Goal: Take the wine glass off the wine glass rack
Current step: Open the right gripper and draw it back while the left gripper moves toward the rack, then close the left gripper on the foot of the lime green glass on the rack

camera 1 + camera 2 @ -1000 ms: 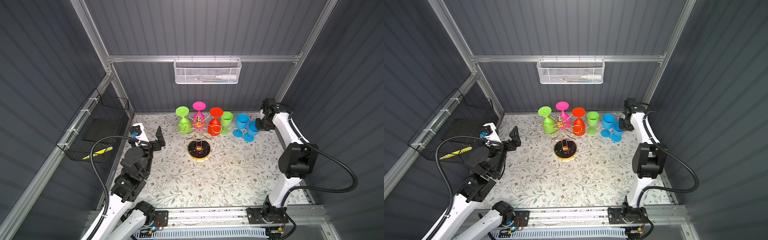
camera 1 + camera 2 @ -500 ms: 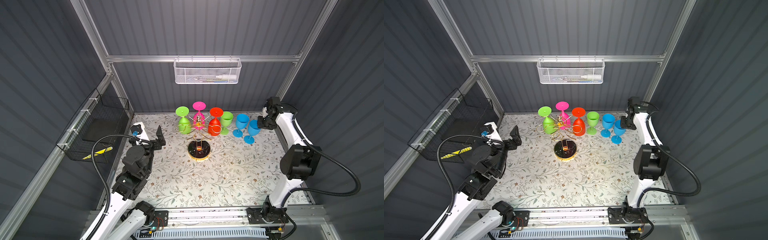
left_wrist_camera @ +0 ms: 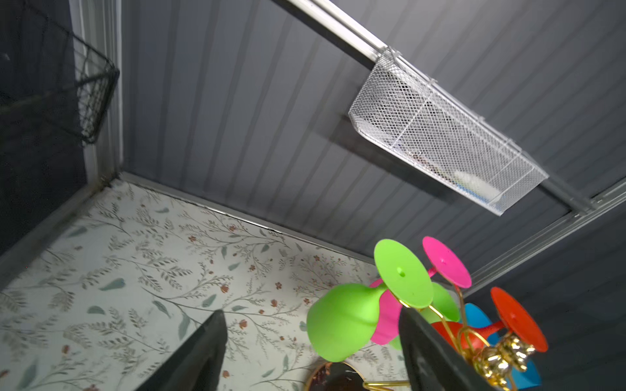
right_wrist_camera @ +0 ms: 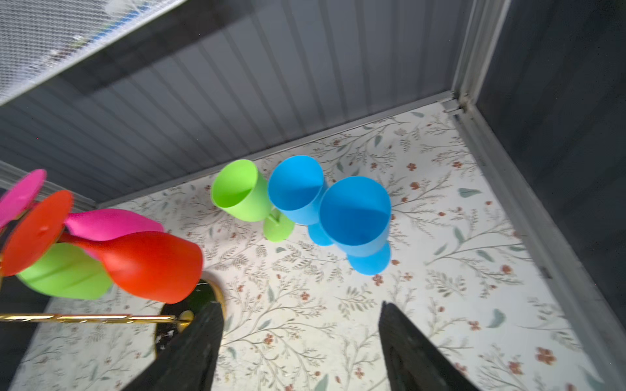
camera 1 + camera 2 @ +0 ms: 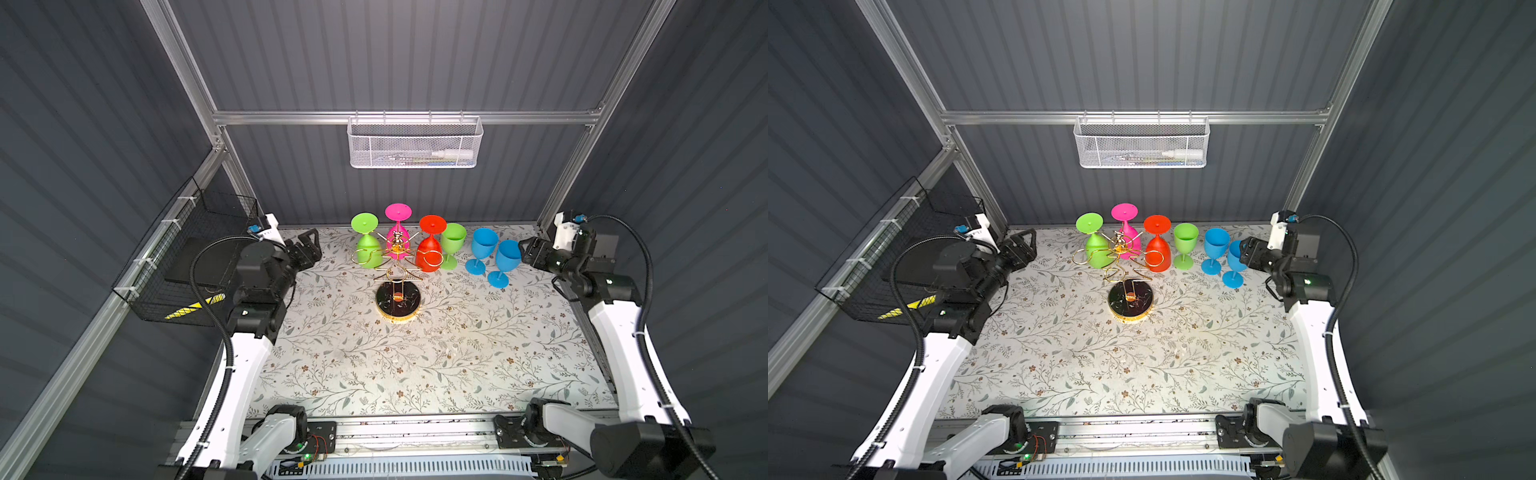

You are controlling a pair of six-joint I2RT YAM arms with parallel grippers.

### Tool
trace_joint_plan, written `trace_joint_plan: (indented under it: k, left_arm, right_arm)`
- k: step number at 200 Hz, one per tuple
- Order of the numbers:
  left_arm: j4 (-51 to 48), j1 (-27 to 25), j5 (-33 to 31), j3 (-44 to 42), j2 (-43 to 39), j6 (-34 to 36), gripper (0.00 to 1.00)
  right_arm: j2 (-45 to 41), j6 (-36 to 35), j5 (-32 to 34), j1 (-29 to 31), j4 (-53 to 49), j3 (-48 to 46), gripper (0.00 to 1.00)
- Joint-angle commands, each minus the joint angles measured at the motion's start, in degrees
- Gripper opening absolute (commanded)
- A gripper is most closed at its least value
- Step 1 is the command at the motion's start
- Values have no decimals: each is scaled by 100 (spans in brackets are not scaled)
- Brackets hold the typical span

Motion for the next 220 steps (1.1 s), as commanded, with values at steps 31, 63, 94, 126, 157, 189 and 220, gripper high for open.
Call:
trace_joint_plan:
  k: [31,63,94,126,157,189,220]
  left_arm:
    - [962,308,3252,457,1140,-1594,73]
    - [1190,309,3488,572,1508,-1669,72]
    - [1356,309,3666,695,1832,-1732,72]
    - [1568,301,3781,786,2106,-1843,72]
    - [1664,285,3826,871,2333,-1880,70]
    - [1679,212,3859,1028,2548,-1854,66]
    - [1588,84,3822,1206,2701,-1740,65]
  right_arm:
    - [-751,311,-901,48,542,-948,88]
    - [-793,474,-1137,111,565,-1318,94]
    - [-806,639,-1176,450,571,-1592,99]
    - [-881,635,-687,1118,564,-1835,99]
    - [-875,762,-535,1538,564,-1991,99]
    - [-805,848,-475,1849,727,-2070,99]
    - [-802,893,-464,1975,771,-2070,99]
